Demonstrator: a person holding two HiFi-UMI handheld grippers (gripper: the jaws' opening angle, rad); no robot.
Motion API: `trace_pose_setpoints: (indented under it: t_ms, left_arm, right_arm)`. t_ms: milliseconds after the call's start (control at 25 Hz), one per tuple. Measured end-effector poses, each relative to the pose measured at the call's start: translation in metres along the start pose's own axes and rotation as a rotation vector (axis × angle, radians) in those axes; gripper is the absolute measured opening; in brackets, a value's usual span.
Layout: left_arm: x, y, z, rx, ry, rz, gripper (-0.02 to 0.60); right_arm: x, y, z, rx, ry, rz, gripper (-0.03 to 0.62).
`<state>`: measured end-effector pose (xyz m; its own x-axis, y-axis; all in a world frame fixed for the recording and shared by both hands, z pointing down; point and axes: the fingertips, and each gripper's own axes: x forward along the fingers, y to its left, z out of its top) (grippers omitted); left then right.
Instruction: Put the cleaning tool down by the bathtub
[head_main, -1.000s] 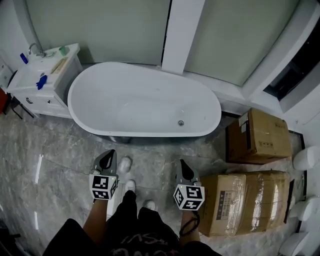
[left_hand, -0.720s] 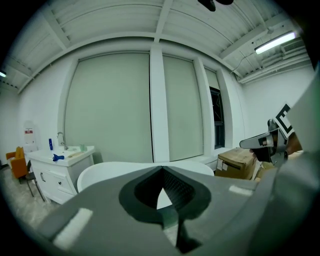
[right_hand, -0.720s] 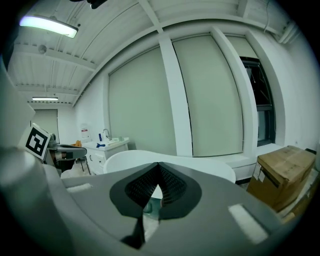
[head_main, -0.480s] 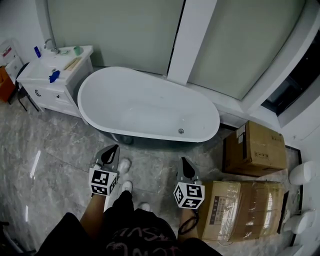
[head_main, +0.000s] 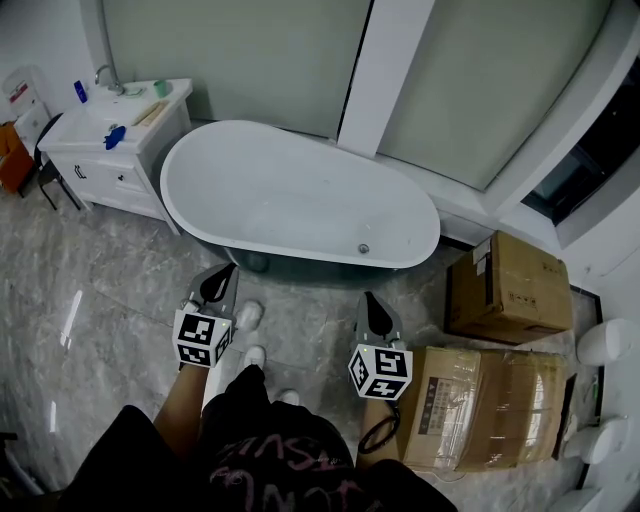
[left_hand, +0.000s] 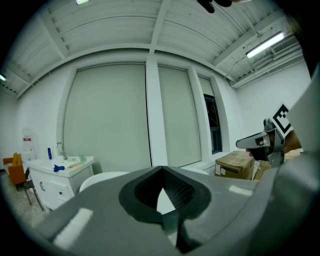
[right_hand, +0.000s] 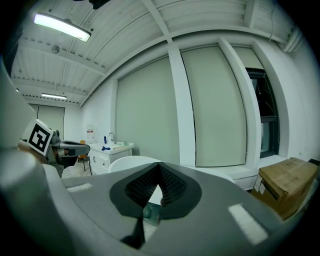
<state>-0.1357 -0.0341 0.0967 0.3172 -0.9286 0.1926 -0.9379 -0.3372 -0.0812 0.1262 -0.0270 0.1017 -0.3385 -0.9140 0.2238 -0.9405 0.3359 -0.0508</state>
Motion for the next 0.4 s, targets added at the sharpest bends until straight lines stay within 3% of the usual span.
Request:
trace_pose_setpoints:
  t_ms: [400]
  left_arm:
    - [-0.0078, 0.0005, 0.0083, 0.028, -0.034, -0.003, 0.0]
  right_arm:
    - [-0.0031, 0.0067, 0.001, -0.003, -0.015, 0.004, 0.011]
